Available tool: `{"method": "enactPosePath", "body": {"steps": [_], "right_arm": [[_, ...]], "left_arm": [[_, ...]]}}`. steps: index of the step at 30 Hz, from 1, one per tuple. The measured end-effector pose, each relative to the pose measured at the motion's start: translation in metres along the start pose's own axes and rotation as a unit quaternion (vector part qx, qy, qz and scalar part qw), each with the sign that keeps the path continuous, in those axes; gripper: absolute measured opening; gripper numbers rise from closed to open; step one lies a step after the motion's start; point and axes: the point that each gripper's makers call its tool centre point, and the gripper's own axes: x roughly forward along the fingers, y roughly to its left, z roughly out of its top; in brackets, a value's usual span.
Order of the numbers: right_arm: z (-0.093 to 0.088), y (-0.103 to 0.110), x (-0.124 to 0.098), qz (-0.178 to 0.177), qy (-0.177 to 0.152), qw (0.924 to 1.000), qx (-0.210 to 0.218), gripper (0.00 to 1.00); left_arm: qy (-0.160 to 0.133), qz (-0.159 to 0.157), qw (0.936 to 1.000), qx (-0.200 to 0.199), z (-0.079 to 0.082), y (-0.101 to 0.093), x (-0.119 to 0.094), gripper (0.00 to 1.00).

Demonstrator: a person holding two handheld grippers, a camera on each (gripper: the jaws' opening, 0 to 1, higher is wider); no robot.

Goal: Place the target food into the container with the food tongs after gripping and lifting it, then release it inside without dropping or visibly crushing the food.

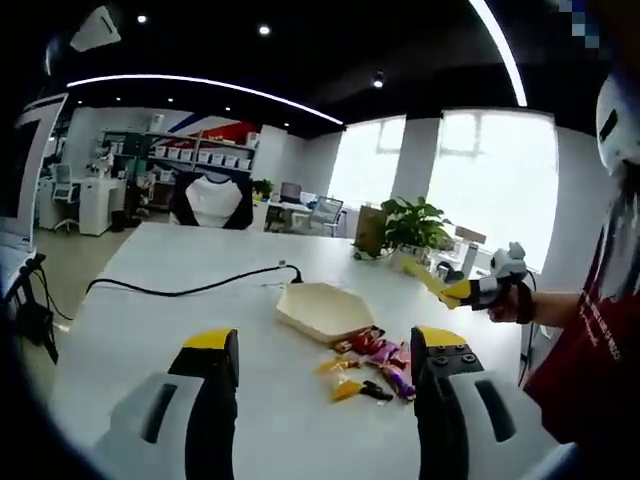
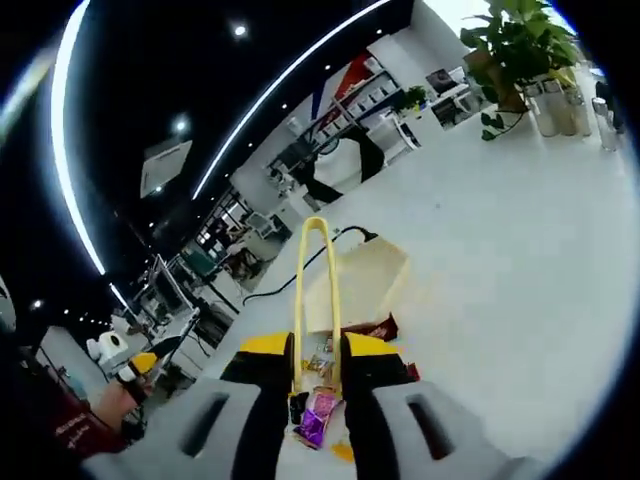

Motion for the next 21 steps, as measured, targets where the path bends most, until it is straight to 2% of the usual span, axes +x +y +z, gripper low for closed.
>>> {"method": "enactPosePath", "body": {"steps": [4,5,6,9,15,17,19,21], "right_arm": [[0.0,0.035,0.002,0.049,0.004,0.9981,-0.036,0.16],[0.0,0.041,0.002,0.06,0.004,0.9973,-0.042,0.16],[0.001,0.042,0.001,0.066,0.004,0.9968,-0.044,0.16],[-0.001,0.071,0.003,0.103,0.001,0.9941,-0.033,0.15],[-0.002,0.134,0.0,0.194,-0.009,0.9809,-0.008,0.15],[-0.003,0.143,-0.001,0.207,-0.009,0.9782,-0.011,0.15],[-0.003,0.157,-0.003,0.224,-0.008,0.9745,-0.015,0.16],[-0.003,0.168,-0.005,0.239,-0.006,0.9707,-0.019,0.16]], "left_arm": [[-0.041,-0.05,0.9972,-0.038,0.025,-0.021,0.005,0.74],[-0.06,-0.07,0.9944,-0.053,0.038,-0.028,0.006,0.74],[-0.064,-0.075,0.9936,-0.056,0.041,-0.03,0.006,0.74],[-0.078,-0.098,0.9899,-0.066,0.056,-0.038,0.01,0.74],[-0.081,-0.135,0.9834,-0.091,0.058,-0.052,0.022,0.67],[-0.088,-0.156,0.9775,-0.111,0.061,-0.061,0.024,0.64],[-0.105,-0.185,0.9678,-0.135,0.071,-0.073,0.026,0.62],[-0.114,-0.197,0.9635,-0.141,0.076,-0.077,0.027,0.61]]}}
